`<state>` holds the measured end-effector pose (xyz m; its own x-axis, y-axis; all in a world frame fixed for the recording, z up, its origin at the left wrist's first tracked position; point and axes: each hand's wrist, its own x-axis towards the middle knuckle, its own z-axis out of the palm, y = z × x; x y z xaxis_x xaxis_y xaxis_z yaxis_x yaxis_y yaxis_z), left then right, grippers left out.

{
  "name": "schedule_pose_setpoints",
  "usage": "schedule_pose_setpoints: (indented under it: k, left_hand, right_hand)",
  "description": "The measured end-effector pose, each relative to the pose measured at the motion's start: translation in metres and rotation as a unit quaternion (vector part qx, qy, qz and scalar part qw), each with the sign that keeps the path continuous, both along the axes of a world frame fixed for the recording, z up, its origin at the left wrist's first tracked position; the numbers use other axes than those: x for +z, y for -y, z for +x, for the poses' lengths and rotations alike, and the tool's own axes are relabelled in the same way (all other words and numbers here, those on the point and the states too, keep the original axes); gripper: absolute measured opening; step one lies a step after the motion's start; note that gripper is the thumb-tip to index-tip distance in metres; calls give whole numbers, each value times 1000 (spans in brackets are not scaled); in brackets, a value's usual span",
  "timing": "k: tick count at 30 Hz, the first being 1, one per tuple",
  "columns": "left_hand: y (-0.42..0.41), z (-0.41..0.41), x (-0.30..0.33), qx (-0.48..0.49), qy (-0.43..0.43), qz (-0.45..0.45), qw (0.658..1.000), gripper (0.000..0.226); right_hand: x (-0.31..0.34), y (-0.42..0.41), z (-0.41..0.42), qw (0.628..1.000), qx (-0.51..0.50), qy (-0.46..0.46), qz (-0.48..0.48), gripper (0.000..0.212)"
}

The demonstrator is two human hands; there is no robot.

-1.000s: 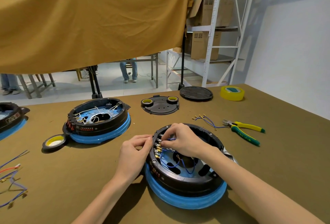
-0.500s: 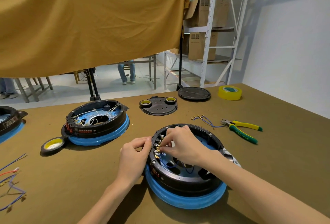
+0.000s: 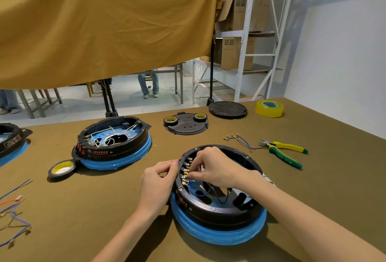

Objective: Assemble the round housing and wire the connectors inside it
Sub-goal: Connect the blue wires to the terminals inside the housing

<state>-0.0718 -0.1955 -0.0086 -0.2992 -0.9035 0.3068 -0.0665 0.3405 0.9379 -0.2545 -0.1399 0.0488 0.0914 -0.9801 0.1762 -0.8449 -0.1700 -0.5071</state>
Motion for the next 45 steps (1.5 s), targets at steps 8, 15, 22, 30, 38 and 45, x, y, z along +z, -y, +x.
schedule_pose_setpoints:
  k: [8, 15, 22, 30, 38, 45]
  left_hand:
    - [-4, 0, 2, 8, -1, 8, 1000, 20]
    - [-4, 2, 5, 3, 9, 5, 1000, 22]
    - [0, 1, 6, -7, 4, 9, 1000, 17]
    - [3, 2, 6, -23, 16, 6, 1000, 18]
    - [-1, -2, 4, -73, 7, 53, 996, 32]
    - [0, -1, 4, -65, 3, 51, 997, 31]
  right_hand:
    - [1, 4, -10, 998, -42, 24, -29, 13]
    - [4, 8, -7, 999, -11, -36, -19, 13]
    - [-1, 14, -8, 1000, 1, -15, -10, 9]
    - [-7, 14, -14, 1000, 3, 5, -8, 9]
    - [-6, 18, -34, 994, -76, 60, -46, 13]
    - [-6, 29, -19, 996, -81, 33, 23, 17]
